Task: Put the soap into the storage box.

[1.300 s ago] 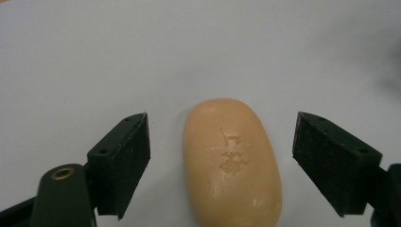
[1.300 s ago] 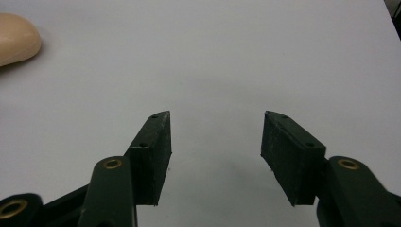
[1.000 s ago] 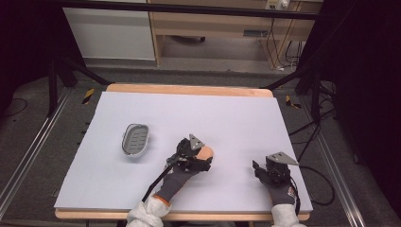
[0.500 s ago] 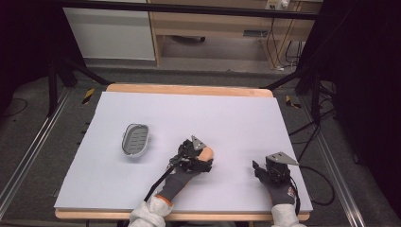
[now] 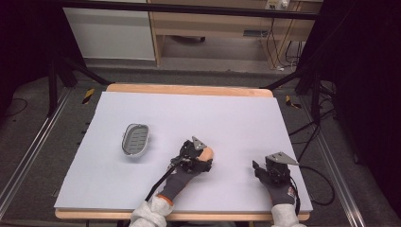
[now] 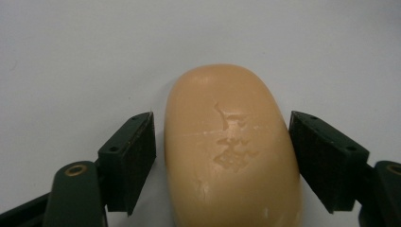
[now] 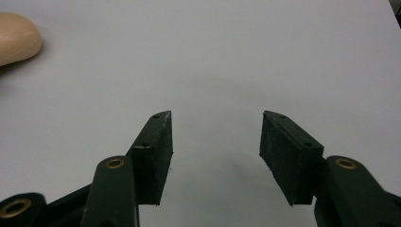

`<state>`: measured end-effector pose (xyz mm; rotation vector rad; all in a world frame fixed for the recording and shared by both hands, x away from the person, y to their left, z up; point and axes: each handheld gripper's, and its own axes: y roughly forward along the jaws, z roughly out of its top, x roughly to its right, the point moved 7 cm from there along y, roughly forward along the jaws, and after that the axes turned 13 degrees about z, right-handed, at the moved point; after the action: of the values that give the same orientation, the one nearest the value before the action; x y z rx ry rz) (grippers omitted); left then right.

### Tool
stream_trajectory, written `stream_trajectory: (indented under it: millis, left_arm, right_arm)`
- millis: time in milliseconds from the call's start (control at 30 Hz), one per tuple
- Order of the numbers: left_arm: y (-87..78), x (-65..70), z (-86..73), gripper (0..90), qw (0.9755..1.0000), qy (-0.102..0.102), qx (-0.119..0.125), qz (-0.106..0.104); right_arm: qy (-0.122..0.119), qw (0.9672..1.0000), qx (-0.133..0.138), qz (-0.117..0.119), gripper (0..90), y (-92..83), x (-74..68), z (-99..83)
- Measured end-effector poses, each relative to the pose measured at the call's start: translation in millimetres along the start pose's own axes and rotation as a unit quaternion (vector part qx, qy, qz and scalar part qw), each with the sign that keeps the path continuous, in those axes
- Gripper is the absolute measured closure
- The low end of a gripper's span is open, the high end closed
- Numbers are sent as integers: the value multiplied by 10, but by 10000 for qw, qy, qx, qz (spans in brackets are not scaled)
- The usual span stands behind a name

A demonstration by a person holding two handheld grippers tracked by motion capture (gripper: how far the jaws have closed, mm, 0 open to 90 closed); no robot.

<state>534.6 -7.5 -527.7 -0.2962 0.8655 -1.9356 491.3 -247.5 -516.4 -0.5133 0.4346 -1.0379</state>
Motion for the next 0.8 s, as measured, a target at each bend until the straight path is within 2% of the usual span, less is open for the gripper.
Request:
stream_trajectory:
  millis: [800]
  left_arm:
    - [26, 9, -2, 311, 9999, 88, -66, 59]
  right_arm:
    - [7, 10000, -20, 13, 447, 7, 4, -5]
